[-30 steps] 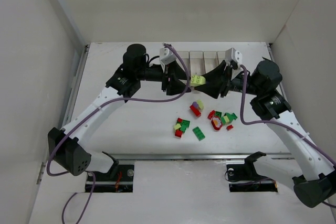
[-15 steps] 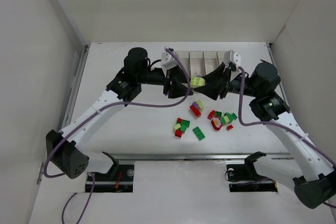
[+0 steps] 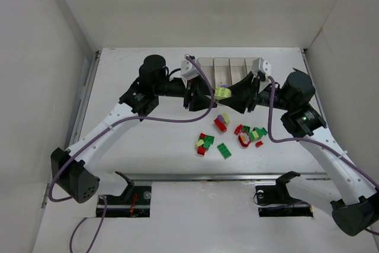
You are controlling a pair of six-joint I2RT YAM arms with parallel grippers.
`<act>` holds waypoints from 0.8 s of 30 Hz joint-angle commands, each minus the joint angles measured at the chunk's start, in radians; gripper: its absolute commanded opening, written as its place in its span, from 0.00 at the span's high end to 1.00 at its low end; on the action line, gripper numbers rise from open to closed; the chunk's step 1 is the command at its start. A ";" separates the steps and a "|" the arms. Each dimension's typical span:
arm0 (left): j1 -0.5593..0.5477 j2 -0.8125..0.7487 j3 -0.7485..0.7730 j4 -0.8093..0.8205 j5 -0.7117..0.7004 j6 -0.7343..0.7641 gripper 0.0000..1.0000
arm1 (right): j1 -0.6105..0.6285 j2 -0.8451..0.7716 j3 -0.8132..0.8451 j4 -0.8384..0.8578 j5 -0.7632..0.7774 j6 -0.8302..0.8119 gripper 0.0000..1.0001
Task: Sort the legos into containers by color
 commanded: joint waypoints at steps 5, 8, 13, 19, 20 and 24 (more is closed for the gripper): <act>0.000 -0.028 -0.014 0.091 0.023 -0.044 0.62 | 0.009 -0.012 0.012 0.054 0.000 -0.022 1.00; 0.000 -0.028 -0.014 0.142 0.023 -0.077 0.67 | 0.009 -0.012 0.012 0.054 0.000 -0.013 1.00; 0.000 -0.028 -0.014 0.151 0.023 -0.077 0.61 | 0.009 -0.012 0.012 0.054 0.000 -0.013 1.00; -0.010 -0.010 -0.023 0.173 0.035 -0.102 0.61 | 0.019 0.006 0.021 0.054 0.000 -0.013 1.00; -0.010 -0.010 -0.023 0.173 0.044 -0.102 0.61 | 0.019 0.006 0.021 0.054 0.000 -0.013 1.00; -0.010 -0.010 -0.033 0.173 0.044 -0.102 0.72 | 0.019 0.006 0.021 0.054 0.010 -0.013 1.00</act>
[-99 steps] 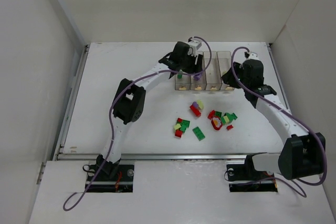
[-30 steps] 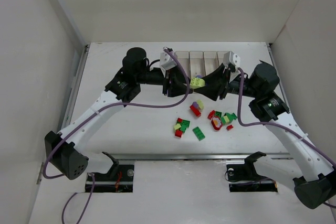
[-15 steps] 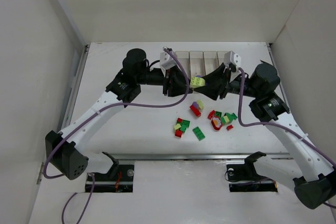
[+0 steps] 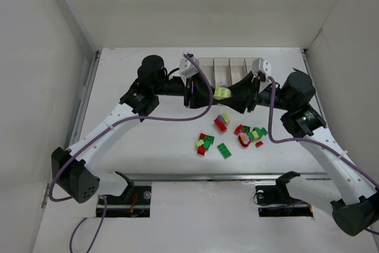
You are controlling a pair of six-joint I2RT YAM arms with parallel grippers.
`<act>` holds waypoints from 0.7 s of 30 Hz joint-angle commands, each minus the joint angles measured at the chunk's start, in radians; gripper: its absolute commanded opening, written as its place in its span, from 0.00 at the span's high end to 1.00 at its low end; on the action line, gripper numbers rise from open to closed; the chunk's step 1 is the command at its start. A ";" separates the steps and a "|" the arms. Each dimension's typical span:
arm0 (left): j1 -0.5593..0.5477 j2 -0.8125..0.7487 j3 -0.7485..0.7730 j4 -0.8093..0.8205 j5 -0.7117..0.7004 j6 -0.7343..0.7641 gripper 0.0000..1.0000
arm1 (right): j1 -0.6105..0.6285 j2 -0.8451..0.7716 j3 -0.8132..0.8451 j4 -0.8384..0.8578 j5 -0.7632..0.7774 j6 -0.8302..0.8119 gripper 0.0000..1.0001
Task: Sort the legos into containers by color
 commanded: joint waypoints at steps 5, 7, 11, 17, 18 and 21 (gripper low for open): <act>-0.011 -0.011 -0.015 0.080 0.042 -0.022 0.92 | 0.012 -0.004 0.021 0.038 0.010 -0.014 1.00; -0.011 -0.011 -0.015 0.080 0.042 -0.022 1.00 | 0.012 -0.004 0.021 0.038 0.010 -0.014 1.00; -0.011 -0.020 -0.015 0.055 0.042 0.001 1.00 | 0.012 -0.004 0.021 0.038 0.028 -0.014 0.76; -0.011 -0.029 -0.024 0.017 0.051 0.030 1.00 | 0.012 -0.024 0.010 0.038 0.053 -0.003 0.35; -0.011 -0.038 -0.024 0.017 0.051 0.030 1.00 | 0.012 -0.033 0.010 0.038 0.053 -0.003 0.34; -0.011 -0.038 -0.024 0.003 0.061 0.039 1.00 | 0.012 -0.033 0.010 0.038 0.062 -0.003 0.31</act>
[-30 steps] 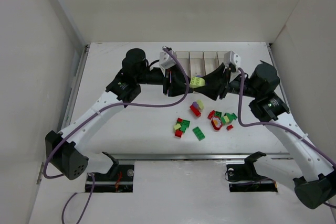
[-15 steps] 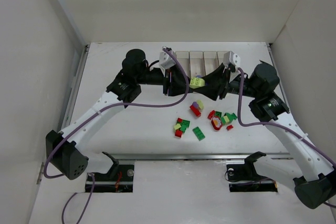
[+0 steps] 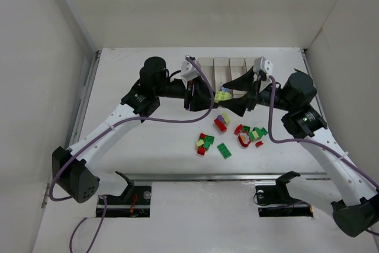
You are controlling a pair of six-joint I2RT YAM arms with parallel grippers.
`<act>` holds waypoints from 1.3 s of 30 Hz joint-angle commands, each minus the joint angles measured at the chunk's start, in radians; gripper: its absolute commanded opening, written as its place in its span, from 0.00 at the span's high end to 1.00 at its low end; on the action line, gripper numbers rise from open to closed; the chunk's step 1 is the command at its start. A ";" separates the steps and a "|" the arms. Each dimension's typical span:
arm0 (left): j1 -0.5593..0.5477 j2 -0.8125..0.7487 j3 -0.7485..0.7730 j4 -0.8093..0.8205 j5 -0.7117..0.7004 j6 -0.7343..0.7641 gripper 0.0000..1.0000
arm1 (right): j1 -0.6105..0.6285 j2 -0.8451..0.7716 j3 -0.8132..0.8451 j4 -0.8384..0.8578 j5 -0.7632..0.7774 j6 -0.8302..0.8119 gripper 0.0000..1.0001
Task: Sort the legos into containers by color
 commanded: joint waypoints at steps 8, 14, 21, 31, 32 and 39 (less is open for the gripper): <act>-0.007 -0.038 -0.001 -0.049 0.011 0.057 1.00 | 0.012 0.006 0.010 0.044 0.006 0.004 0.35; -0.007 -0.038 -0.001 -0.038 -0.001 0.048 1.00 | 0.012 0.026 0.010 0.044 -0.029 0.029 0.39; -0.007 -0.038 -0.001 -0.029 -0.010 0.048 1.00 | 0.012 0.035 0.010 0.044 -0.032 0.029 0.70; -0.007 -0.038 -0.060 -0.207 -0.019 0.158 1.00 | 0.012 0.026 0.062 0.044 0.066 0.050 1.00; -0.007 -0.038 -0.071 -0.218 -0.029 0.168 1.00 | 0.012 0.026 0.062 0.044 0.084 0.061 1.00; 0.013 -0.028 -0.090 -0.229 -0.038 0.178 1.00 | 0.012 0.017 0.064 0.127 0.210 0.121 1.00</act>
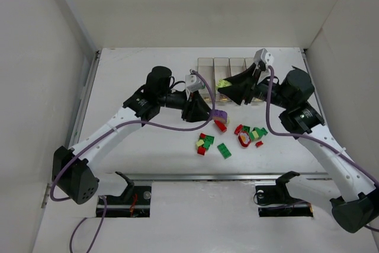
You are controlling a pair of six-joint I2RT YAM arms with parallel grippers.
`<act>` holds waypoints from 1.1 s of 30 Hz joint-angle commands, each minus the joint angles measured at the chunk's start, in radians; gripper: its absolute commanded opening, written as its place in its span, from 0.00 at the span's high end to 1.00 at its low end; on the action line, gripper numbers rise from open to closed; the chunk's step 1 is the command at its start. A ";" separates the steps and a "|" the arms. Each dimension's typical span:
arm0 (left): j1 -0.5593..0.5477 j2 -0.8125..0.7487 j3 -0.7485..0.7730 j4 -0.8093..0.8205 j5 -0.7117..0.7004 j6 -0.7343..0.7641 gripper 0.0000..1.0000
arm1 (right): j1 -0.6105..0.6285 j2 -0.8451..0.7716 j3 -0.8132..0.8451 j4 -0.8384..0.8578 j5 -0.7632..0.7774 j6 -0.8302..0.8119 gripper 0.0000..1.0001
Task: Sort the legos into containers by color
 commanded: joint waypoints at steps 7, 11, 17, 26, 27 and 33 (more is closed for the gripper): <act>0.053 -0.004 -0.008 -0.011 -0.078 0.030 1.00 | -0.001 0.055 -0.088 0.096 0.813 0.122 1.00; 0.053 0.014 -0.008 -0.011 -0.193 0.021 1.00 | -0.080 0.284 -0.039 0.096 1.061 0.137 1.00; 0.071 0.045 0.038 -0.002 -0.293 0.021 1.00 | -0.151 0.561 0.122 0.096 0.954 0.150 1.00; 0.094 0.149 0.093 0.019 -0.346 0.020 1.00 | -0.212 0.790 0.256 0.096 0.831 0.150 0.72; 0.094 0.158 0.093 0.019 -0.356 0.020 1.00 | -0.213 0.804 0.267 0.096 0.831 0.160 0.65; 0.103 0.244 0.171 0.038 -0.376 0.030 1.00 | -0.222 0.871 0.319 0.096 0.868 0.160 0.41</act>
